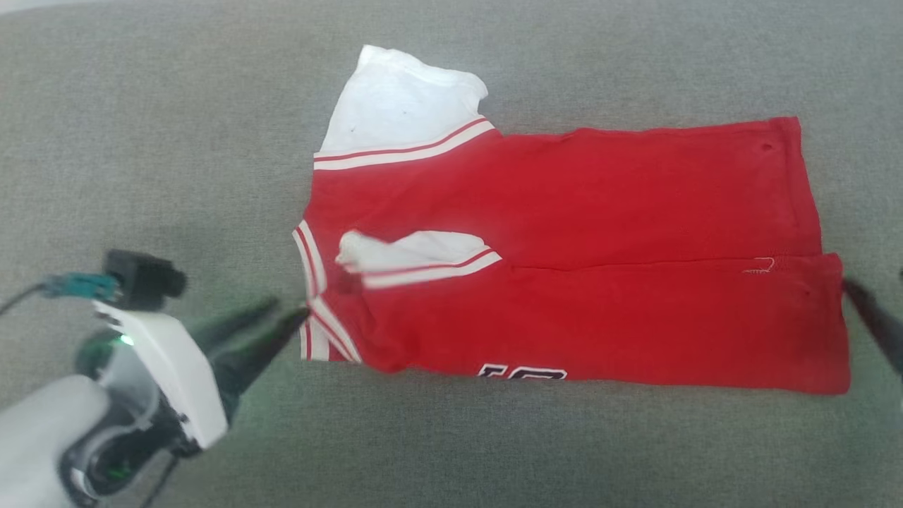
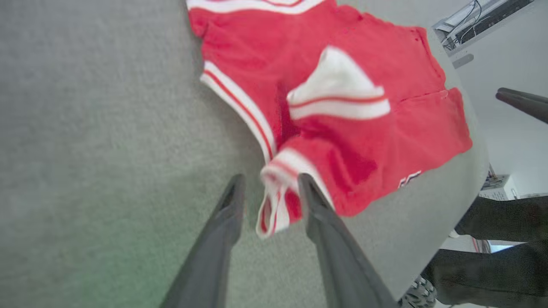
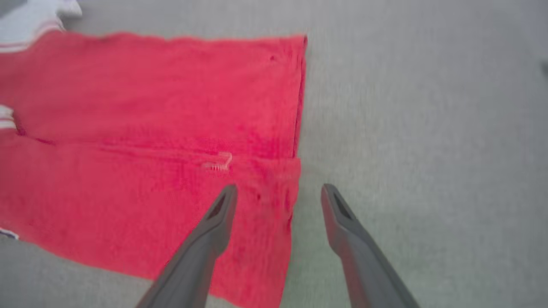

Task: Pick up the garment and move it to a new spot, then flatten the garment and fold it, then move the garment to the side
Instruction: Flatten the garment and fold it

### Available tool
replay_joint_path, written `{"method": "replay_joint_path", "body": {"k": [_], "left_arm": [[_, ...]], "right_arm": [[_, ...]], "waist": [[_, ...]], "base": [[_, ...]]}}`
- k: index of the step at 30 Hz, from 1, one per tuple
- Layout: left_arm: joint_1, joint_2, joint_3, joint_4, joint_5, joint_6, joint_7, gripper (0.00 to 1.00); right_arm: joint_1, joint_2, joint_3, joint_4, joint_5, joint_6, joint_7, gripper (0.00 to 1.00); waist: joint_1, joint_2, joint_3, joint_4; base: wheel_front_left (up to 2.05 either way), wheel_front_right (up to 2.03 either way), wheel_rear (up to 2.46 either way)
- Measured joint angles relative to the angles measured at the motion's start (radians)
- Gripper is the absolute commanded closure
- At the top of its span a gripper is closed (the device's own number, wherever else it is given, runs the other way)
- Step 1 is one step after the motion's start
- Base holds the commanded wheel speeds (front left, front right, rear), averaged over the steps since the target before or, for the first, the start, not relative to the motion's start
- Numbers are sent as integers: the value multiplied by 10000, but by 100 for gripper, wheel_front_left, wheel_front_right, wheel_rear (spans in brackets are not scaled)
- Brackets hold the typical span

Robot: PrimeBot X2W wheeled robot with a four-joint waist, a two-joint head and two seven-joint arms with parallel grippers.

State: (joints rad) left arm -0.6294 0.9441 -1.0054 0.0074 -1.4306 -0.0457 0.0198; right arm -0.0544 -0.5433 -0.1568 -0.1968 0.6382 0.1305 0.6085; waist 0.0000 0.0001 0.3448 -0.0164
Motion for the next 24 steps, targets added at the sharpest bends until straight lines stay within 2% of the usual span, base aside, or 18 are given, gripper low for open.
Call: {"method": "replay_joint_path", "body": {"k": [6, 11, 17, 24], "left_arm": [[-812, 134, 844, 439, 543, 529, -970, 0], [-2359, -410, 1116, 1632, 1358, 815, -951, 0], [-4519, -1406, 1053, 3789, 1921, 518, 12, 0], [-6344, -1990, 445, 6320, 2063, -165, 2545, 0]], "right_arm": [[-840, 541, 180, 71, -736, -2, -2750, 0], [-1625, 1396, 518, 399, -1181, 0, -4800, 0], [-2214, 2071, 897, 821, -1390, 0, -6023, 0], [-2378, 2393, 1122, 1279, -1352, 0, -6646, 0]], "waist": [[0, 0, 98, -253], [0, 0, 312, -708], [0, 0, 685, -1506], [0, 0, 1194, -2493]], "base": [[0, 0, 0], [0, 0, 0], [0, 0, 0], [0, 0, 0]]}}
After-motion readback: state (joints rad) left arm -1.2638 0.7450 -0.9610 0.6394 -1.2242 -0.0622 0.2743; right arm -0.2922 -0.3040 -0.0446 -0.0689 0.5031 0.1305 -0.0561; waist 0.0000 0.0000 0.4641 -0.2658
